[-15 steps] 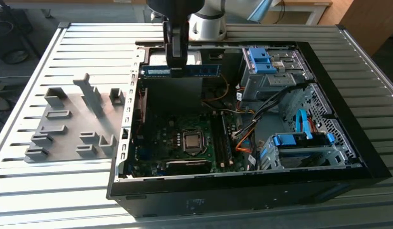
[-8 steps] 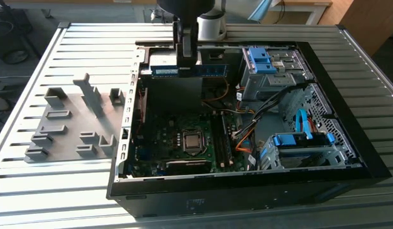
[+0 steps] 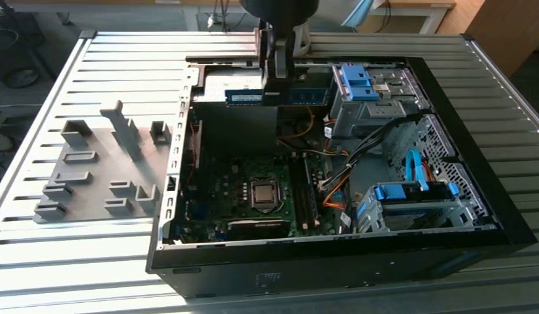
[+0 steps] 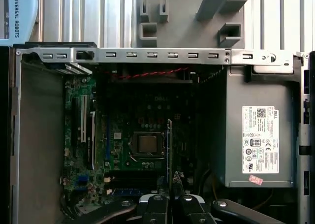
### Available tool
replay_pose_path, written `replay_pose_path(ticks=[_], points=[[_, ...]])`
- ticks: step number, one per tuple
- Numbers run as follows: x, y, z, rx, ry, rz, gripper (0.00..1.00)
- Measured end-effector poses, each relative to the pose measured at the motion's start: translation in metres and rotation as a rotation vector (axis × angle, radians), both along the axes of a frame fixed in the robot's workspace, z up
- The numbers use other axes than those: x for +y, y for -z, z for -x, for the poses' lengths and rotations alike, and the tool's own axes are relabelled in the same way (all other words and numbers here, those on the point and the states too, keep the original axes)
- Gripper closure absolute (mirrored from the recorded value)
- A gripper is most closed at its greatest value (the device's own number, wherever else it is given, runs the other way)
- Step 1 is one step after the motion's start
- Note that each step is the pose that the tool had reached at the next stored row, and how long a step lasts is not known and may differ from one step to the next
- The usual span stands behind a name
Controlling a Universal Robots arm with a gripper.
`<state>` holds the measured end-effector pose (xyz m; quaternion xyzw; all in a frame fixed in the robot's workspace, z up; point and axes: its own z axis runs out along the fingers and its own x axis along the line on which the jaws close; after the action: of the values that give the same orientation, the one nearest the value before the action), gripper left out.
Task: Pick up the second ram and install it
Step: 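Pick up the second ram and move it above second insertion slot, then insert the second ram into the second slot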
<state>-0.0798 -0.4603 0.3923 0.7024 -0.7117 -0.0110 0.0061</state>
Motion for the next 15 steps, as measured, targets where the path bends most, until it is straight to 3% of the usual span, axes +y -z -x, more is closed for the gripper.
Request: replay_pose_path(ticks=[9, 15], points=[[0.0000, 0.0005, -0.028, 0.0011, 0.000, -0.0002, 0.86], [0.0000, 0.0005, -0.029, 0.0011, 0.000, -0.0002, 0.86]])
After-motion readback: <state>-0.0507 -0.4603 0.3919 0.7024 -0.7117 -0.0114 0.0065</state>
